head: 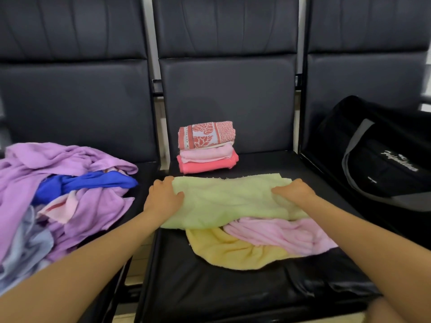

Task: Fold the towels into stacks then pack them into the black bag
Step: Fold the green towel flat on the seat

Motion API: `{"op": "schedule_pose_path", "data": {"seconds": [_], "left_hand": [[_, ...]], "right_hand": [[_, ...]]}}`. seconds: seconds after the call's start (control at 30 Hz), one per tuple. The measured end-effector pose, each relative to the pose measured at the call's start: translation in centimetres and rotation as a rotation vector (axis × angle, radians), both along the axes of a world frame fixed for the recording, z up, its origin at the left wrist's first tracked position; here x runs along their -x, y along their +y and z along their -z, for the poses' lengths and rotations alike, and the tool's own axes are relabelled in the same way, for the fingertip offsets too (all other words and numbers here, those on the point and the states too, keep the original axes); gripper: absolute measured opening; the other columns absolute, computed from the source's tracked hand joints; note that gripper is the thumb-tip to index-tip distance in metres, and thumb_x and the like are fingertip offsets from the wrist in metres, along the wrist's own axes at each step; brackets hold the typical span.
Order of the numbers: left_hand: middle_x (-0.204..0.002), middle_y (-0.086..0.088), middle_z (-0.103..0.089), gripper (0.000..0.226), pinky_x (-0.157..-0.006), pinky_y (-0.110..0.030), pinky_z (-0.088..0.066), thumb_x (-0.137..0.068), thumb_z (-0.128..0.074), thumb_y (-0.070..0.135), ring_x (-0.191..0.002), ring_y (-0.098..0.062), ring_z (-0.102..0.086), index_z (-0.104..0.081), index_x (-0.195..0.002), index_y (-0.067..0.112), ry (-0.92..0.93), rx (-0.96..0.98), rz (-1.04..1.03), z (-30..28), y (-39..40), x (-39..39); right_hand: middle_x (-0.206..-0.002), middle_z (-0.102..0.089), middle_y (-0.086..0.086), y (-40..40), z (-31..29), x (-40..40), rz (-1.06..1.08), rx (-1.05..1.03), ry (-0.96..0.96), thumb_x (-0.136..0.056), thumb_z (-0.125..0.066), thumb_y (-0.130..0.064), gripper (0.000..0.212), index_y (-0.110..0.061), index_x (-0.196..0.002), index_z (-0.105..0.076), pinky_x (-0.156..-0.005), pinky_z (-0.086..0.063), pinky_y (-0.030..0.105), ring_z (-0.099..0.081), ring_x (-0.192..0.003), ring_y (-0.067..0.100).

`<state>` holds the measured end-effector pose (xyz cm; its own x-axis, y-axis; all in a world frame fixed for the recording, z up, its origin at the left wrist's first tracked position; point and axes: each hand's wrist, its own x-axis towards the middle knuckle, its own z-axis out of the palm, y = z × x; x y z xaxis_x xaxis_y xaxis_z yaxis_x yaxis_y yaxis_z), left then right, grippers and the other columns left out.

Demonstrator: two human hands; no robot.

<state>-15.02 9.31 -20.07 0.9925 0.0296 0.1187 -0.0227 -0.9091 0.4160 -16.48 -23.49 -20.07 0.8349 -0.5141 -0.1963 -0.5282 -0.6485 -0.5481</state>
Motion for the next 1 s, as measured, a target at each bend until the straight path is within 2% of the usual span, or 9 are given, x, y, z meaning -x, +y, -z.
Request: {"op": "schedule_pose_path", "data": {"seconds": [0.1, 0.23, 0.33, 0.47, 0.57, 0.7, 0.77, 0.9, 1.0], "left_hand": [[-0.137, -0.018, -0.041, 0.056, -0.097, -0.038, -0.038, -0.093, -0.053, 0.029, -0.124, -0.036, -0.044, -0.034, -0.143, 0.013, 0.059, 0.087, -0.044, -0.2, 0.3, 0.9], [-0.14, -0.018, -0.044, 0.059, -0.096, -0.035, -0.04, -0.093, -0.054, 0.03, -0.123, -0.034, -0.048, -0.034, -0.143, 0.008, 0.16, 0.185, -0.112, -0.3, 0.9, 1.5], [-0.139, -0.016, -0.048, 0.051, -0.096, -0.032, -0.038, -0.096, -0.051, 0.028, -0.123, -0.031, -0.048, -0.04, -0.139, 0.005, 0.18, 0.21, -0.089, -0.4, 0.8, 2.1], [-0.149, -0.014, -0.037, 0.061, -0.106, -0.033, -0.032, -0.096, -0.052, 0.029, -0.134, -0.03, -0.039, -0.029, -0.147, 0.006, 0.18, 0.28, -0.043, -0.3, -0.1, 2.8], [-0.15, -0.013, -0.035, 0.063, -0.106, -0.035, -0.032, -0.096, -0.053, 0.029, -0.135, -0.03, -0.038, -0.025, -0.149, 0.009, 0.162, 0.292, -0.015, -0.1, -0.8, 3.1], [-0.149, -0.013, -0.038, 0.062, -0.105, -0.033, -0.032, -0.097, -0.052, 0.03, -0.134, -0.03, -0.039, -0.026, -0.149, 0.01, 0.135, 0.339, -0.033, 0.1, -1.0, 2.7], [-0.146, -0.013, -0.041, 0.06, -0.102, -0.033, -0.034, -0.097, -0.052, 0.03, -0.131, -0.03, -0.041, -0.028, -0.149, 0.012, 0.112, 0.374, -0.043, 0.1, -1.0, 2.3], [-0.146, -0.014, -0.04, 0.059, -0.103, -0.033, -0.033, -0.096, -0.053, 0.026, -0.132, -0.031, -0.04, -0.028, -0.148, 0.012, 0.104, 0.48, -0.079, 0.1, -1.4, 1.6], [-0.147, -0.014, -0.038, 0.06, -0.104, -0.034, -0.033, -0.096, -0.053, 0.027, -0.132, -0.032, -0.039, -0.028, -0.148, 0.012, 0.148, 0.581, -0.128, 0.1, -1.6, 1.0]], "right_hand": [[-0.136, -0.05, 0.008, 0.0, -0.3, 0.7, -0.033, -0.038, 0.061, -0.085, -0.062, -0.049, 0.069, -0.007, -0.137, -0.043, -0.093, -0.044, 0.028, -0.052, -0.122, 0.023], [-0.11, -0.063, 0.005, -0.2, 0.1, 1.7, -0.055, -0.048, -0.024, -0.082, -0.066, -0.048, 0.049, -0.01, -0.113, -0.062, -0.08, -0.05, 0.029, -0.062, -0.095, 0.02], [-0.103, -0.064, 0.006, 0.1, 0.5, 2.2, -0.115, 0.032, -0.039, -0.082, -0.065, -0.052, 0.049, -0.008, -0.104, -0.064, -0.078, -0.051, 0.028, -0.062, -0.092, 0.018], [-0.099, -0.066, 0.005, 0.0, 0.3, 2.5, -0.072, -0.223, -0.148, -0.077, -0.077, -0.038, 0.035, -0.013, -0.097, -0.064, -0.073, -0.047, 0.029, -0.061, -0.085, 0.017], [-0.085, -0.055, -0.002, -0.5, 0.0, 3.3, -0.081, -0.395, -0.133, -0.08, -0.077, -0.027, 0.025, -0.021, -0.086, -0.054, -0.077, -0.043, 0.031, -0.054, -0.086, 0.018], [-0.101, -0.064, 0.006, -0.6, 0.1, 3.1, -0.105, -0.336, -0.14, -0.081, -0.076, -0.023, 0.028, -0.012, -0.102, -0.063, -0.077, -0.048, 0.033, -0.06, -0.094, 0.023], [-0.106, -0.066, 0.012, -0.4, 0.3, 2.8, -0.102, -0.298, -0.195, -0.085, -0.069, -0.023, 0.024, -0.006, -0.101, -0.066, -0.081, -0.051, 0.036, -0.062, -0.098, 0.027], [-0.108, -0.062, 0.019, 0.8, 0.5, 2.4, 0.016, -0.577, -0.216, -0.089, -0.065, -0.017, 0.009, -0.009, -0.092, -0.061, -0.084, -0.052, 0.042, -0.061, -0.101, 0.034], [-0.111, -0.059, 0.018, 1.0, 0.5, 2.6, 0.136, -0.745, -0.155, -0.08, -0.076, -0.03, 0.038, -0.011, -0.107, -0.056, -0.093, -0.05, 0.047, -0.059, -0.106, 0.037]]}}
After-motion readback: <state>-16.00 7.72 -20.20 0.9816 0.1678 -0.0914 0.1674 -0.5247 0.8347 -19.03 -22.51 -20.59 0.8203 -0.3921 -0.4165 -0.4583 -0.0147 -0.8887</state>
